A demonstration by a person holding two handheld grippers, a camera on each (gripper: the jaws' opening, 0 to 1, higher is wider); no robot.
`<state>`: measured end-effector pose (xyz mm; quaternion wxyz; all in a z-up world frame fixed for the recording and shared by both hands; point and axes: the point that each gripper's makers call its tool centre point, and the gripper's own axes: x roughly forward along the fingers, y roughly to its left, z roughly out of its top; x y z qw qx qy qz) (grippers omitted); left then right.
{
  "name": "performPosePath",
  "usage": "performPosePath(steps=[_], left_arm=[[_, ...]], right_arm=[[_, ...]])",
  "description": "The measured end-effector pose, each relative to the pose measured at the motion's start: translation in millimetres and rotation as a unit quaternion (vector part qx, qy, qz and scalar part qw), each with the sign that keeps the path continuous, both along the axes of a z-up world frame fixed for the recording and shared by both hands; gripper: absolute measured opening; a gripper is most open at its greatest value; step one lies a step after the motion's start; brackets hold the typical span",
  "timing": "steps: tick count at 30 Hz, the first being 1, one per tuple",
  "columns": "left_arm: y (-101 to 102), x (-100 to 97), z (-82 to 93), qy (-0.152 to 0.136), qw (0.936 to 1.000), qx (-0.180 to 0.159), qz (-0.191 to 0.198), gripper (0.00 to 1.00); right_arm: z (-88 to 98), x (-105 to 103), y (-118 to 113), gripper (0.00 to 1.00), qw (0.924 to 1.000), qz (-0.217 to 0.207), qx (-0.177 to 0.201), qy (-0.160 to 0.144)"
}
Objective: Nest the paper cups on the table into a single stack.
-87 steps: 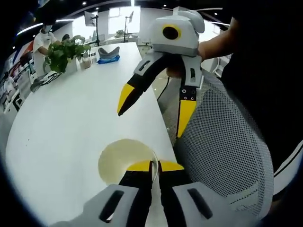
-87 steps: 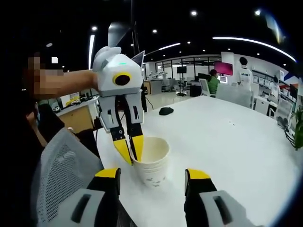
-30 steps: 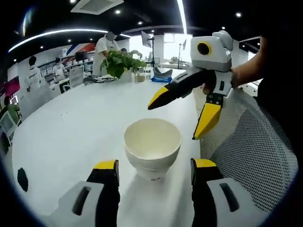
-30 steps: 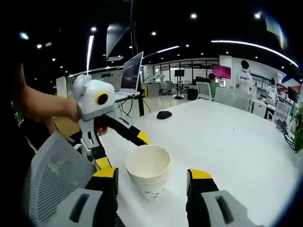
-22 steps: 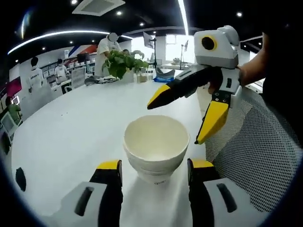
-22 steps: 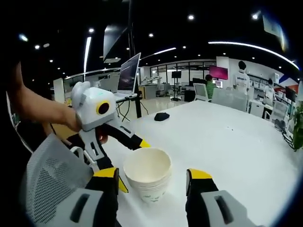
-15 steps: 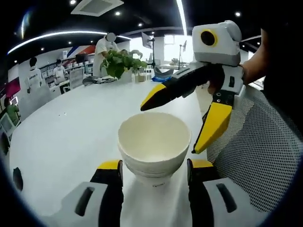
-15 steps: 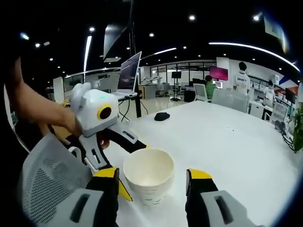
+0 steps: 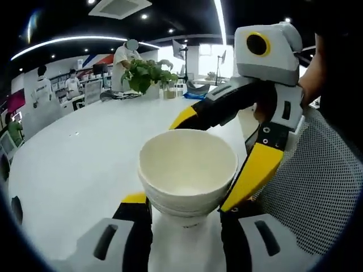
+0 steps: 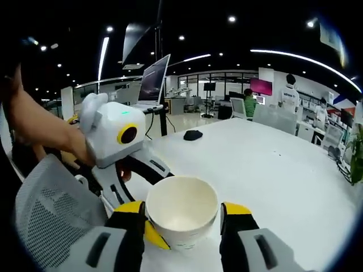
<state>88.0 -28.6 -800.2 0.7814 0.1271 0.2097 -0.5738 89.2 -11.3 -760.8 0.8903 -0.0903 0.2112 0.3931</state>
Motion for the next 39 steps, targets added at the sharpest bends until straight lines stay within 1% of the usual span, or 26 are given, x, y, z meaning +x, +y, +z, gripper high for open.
performPosePath(steps=[3, 8, 17, 24, 29, 33, 39], left_arm=[[-1, 0.4, -0.4, -0.001, 1.0, 0.0, 0.001, 0.44], [-2, 0.9, 0.6, -0.002, 1.0, 0.0, 0.002, 0.43], [-2, 5.7, 7.8, -0.009, 1.0, -0.002, 0.001, 0.43], [-3, 20.2, 13.8, -0.016, 0.9999, 0.0, 0.002, 0.43], [-6, 35.0, 18.4, -0.023, 0.9997, 0.0, 0.003, 0.43], [-9, 44.1, 19.8, -0.024, 0.9997, -0.001, 0.004, 0.43], [-12, 59.1, 18.3, -0.026, 0.9996, 0.003, 0.003, 0.43]], right_arm=[[-1.1, 0, 0, 0.48, 1.0, -0.001, -0.001, 0.003], [-0.1, 0, -2, 0.47, 1.0, -0.002, -0.001, 0.005], [7.0, 4, -2, 0.47, 1.0, 0.001, 0.001, 0.001], [12.9, 18, -3, 0.47, 1.0, 0.005, 0.0, -0.003], [18.5, 32, -7, 0.47, 1.0, 0.004, 0.001, -0.006], [19.3, 41, -10, 0.47, 1.0, 0.004, -0.001, -0.007], [15.5, 58, -13, 0.47, 1.0, 0.002, 0.001, -0.002]])
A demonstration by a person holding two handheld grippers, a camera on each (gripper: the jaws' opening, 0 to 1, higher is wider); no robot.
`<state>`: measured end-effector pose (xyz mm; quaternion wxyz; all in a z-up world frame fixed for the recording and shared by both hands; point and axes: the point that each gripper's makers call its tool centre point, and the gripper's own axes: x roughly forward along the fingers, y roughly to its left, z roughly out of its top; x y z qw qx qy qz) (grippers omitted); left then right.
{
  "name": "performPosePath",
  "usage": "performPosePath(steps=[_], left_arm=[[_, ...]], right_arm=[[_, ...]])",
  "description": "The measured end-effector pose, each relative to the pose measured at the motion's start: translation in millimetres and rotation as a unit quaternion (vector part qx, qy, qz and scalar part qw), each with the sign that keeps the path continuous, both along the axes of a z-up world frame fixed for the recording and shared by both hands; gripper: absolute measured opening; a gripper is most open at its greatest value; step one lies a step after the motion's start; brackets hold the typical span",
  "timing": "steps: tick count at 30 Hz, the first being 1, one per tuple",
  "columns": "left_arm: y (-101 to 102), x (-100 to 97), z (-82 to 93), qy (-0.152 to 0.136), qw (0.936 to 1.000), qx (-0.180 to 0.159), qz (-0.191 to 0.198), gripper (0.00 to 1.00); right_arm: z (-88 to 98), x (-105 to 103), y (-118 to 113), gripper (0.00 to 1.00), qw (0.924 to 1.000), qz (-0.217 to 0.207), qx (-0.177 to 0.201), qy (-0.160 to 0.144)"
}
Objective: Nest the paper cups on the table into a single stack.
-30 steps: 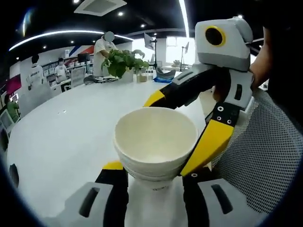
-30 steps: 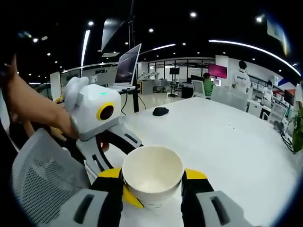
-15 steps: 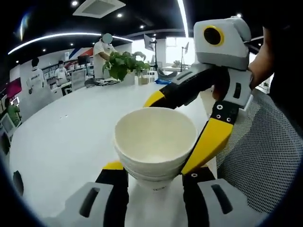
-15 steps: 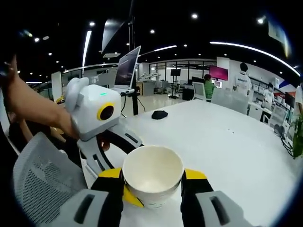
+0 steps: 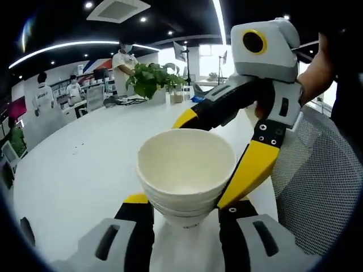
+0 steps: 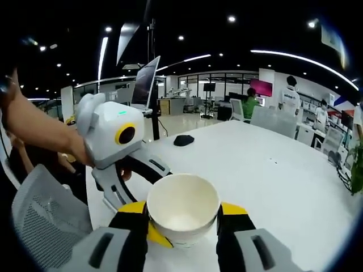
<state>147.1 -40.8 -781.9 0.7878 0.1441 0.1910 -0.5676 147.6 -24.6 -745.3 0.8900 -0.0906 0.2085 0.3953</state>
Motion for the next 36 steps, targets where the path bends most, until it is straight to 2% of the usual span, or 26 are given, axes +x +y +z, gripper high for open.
performPosePath(steps=[17, 23, 29, 35, 36], left_arm=[[6, 50.7, -20.6, 0.005, 0.9994, 0.017, 0.03, 0.42], [3, 55.9, -22.3, 0.017, 0.9989, 0.013, 0.041, 0.42], [5, 61.5, -23.0, 0.023, 0.9985, 0.009, 0.048, 0.42], [7, 60.8, -22.3, 0.026, 0.9983, 0.01, 0.052, 0.41], [8, 60.9, -22.5, 0.027, 0.9982, 0.01, 0.053, 0.41]], right_arm=[[-14.1, 40, -4, 0.46, 0.9999, 0.01, -0.012, 0.006], [-19.9, 51, -8, 0.45, 0.9998, 0.002, -0.013, 0.016], [-22.0, 52, -8, 0.45, 0.9996, 0.0, -0.011, 0.024], [-21.7, 52, -7, 0.46, 0.9996, -0.001, -0.011, 0.026], [-20.5, 55, -10, 0.48, 0.9997, -0.008, -0.017, 0.016]])
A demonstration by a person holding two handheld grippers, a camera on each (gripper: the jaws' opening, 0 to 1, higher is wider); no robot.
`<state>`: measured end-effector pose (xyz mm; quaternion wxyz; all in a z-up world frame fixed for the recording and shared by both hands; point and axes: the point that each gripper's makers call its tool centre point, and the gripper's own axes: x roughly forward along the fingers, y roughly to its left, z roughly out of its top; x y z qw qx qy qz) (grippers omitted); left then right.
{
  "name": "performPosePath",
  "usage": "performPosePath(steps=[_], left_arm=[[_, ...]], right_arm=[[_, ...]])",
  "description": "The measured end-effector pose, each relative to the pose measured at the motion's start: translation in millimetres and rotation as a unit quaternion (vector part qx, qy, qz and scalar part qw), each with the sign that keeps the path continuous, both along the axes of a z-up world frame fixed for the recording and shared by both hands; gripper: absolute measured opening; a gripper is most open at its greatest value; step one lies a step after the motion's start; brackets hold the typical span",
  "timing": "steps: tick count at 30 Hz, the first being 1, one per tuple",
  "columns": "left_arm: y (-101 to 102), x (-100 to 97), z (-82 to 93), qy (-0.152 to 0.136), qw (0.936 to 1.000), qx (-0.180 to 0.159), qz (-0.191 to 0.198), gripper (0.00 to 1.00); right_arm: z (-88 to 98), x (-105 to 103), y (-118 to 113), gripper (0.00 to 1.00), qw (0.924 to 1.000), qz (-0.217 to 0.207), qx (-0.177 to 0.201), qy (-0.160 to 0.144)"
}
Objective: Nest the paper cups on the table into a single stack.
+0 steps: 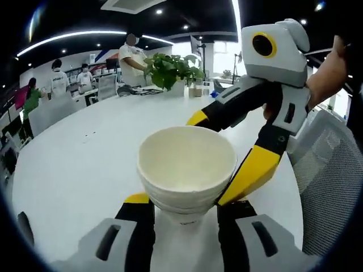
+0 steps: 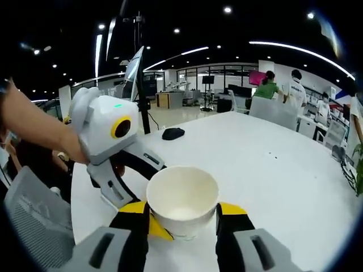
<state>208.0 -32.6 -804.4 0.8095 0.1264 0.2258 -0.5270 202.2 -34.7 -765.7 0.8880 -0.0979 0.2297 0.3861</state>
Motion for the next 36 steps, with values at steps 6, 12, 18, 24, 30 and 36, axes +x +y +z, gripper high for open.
performPosePath(steps=[6, 12, 18, 24, 30, 36], left_arm=[[6, -1.1, 2.7, 0.003, 1.0, -0.006, 0.006, 0.47], [14, -9.8, 4.6, 0.0, 0.9999, -0.006, 0.01, 0.48], [26, -19.7, 13.6, -0.006, 0.9991, -0.029, 0.03, 0.5], [37, -32.5, 27.5, -0.013, 0.9968, -0.061, 0.05, 0.52], [48, -50.2, 45.3, -0.033, 0.9943, -0.075, 0.068, 0.56], [65, -72.9, 51.7, -0.045, 0.9915, -0.075, 0.096, 0.62]], right_arm=[[2.7, -5, -2, 0.55, 0.9999, 0.0, 0.011, 0.004], [4.1, -14, -5, 0.59, 0.9999, 0.008, 0.012, -0.006], [10.0, -29, -13, 0.67, 0.9996, 0.001, 0.021, -0.02], [13.0, -42, -24, 0.81, 0.9981, -0.014, 0.057, -0.02], [18.3, -56, -34, 0.88, 0.9973, -0.019, 0.065, -0.029], [18.3, -71, -48, 0.94, 0.9972, -0.024, 0.061, -0.036]])
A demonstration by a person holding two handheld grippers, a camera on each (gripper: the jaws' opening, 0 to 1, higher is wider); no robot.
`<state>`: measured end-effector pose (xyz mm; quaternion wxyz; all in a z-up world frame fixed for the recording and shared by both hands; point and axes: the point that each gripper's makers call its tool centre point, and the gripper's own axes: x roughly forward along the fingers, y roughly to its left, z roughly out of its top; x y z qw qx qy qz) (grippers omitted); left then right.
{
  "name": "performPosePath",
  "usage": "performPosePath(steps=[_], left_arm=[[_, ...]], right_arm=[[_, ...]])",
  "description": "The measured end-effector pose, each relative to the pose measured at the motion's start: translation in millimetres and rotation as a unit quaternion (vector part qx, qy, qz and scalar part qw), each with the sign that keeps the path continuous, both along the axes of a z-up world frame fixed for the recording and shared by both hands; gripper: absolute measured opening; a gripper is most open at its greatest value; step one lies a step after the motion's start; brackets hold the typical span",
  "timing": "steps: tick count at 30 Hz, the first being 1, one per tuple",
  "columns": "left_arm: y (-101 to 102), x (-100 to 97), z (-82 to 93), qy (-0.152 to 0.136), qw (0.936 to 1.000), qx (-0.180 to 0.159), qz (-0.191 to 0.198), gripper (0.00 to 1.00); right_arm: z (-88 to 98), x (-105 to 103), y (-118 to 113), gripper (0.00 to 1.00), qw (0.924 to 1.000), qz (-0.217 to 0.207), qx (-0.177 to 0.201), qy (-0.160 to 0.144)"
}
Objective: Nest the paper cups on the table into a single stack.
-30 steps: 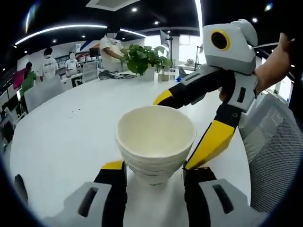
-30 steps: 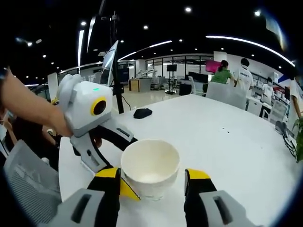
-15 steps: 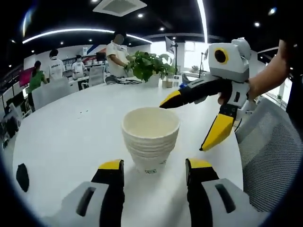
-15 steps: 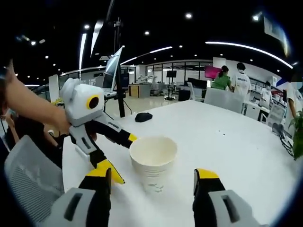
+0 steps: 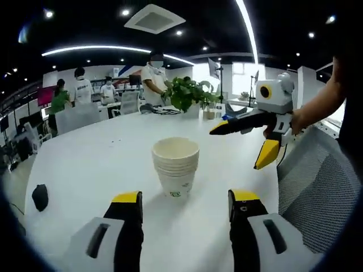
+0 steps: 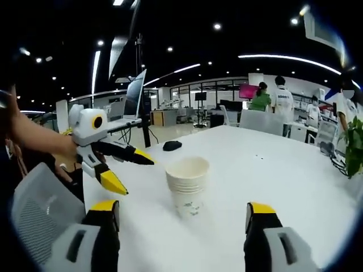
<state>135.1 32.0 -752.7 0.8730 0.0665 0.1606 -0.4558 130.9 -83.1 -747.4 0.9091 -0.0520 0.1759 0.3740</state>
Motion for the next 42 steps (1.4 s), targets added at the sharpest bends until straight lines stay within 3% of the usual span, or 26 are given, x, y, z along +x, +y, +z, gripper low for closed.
performPosePath(steps=[6, 11, 21, 26, 29, 33, 42], left_arm=[[10, -14.8, 3.0, 0.0, 0.9999, -0.007, 0.015, 0.65], [12, -22.1, 14.9, -0.007, 0.9989, -0.032, 0.034, 0.7], [8, -37.4, 11.9, 0.001, 0.998, -0.04, 0.05, 0.69], [13, -37.1, 14.7, -0.01, 0.9982, -0.028, 0.053, 0.69], [14, -37.2, 18.8, -0.003, 0.9972, -0.045, 0.061, 0.71], [14, -36.6, 18.8, -0.007, 0.9972, -0.042, 0.062, 0.73], [9, -38.2, 13.6, 0.003, 0.9975, -0.042, 0.057, 0.94]], right_arm=[[-5.5, -14, -12, 0.99, 0.9999, -0.002, -0.014, 0.002], [-8.3, -24, -19, 1.0, 0.9998, -0.005, -0.017, 0.009], [-1.8, -37, -24, 1.0, 0.9998, -0.011, -0.016, 0.003], [-3.5, -39, -24, 1.0, 0.9996, -0.01, -0.027, 0.004], [-4.0, -40, -23, 1.0, 0.9994, -0.005, -0.033, 0.001], [-4.5, -40, -23, 1.0, 0.9995, -0.006, -0.032, 0.003], [-5.7, -38, -29, 1.0, 0.9993, -0.016, -0.033, 0.007]])
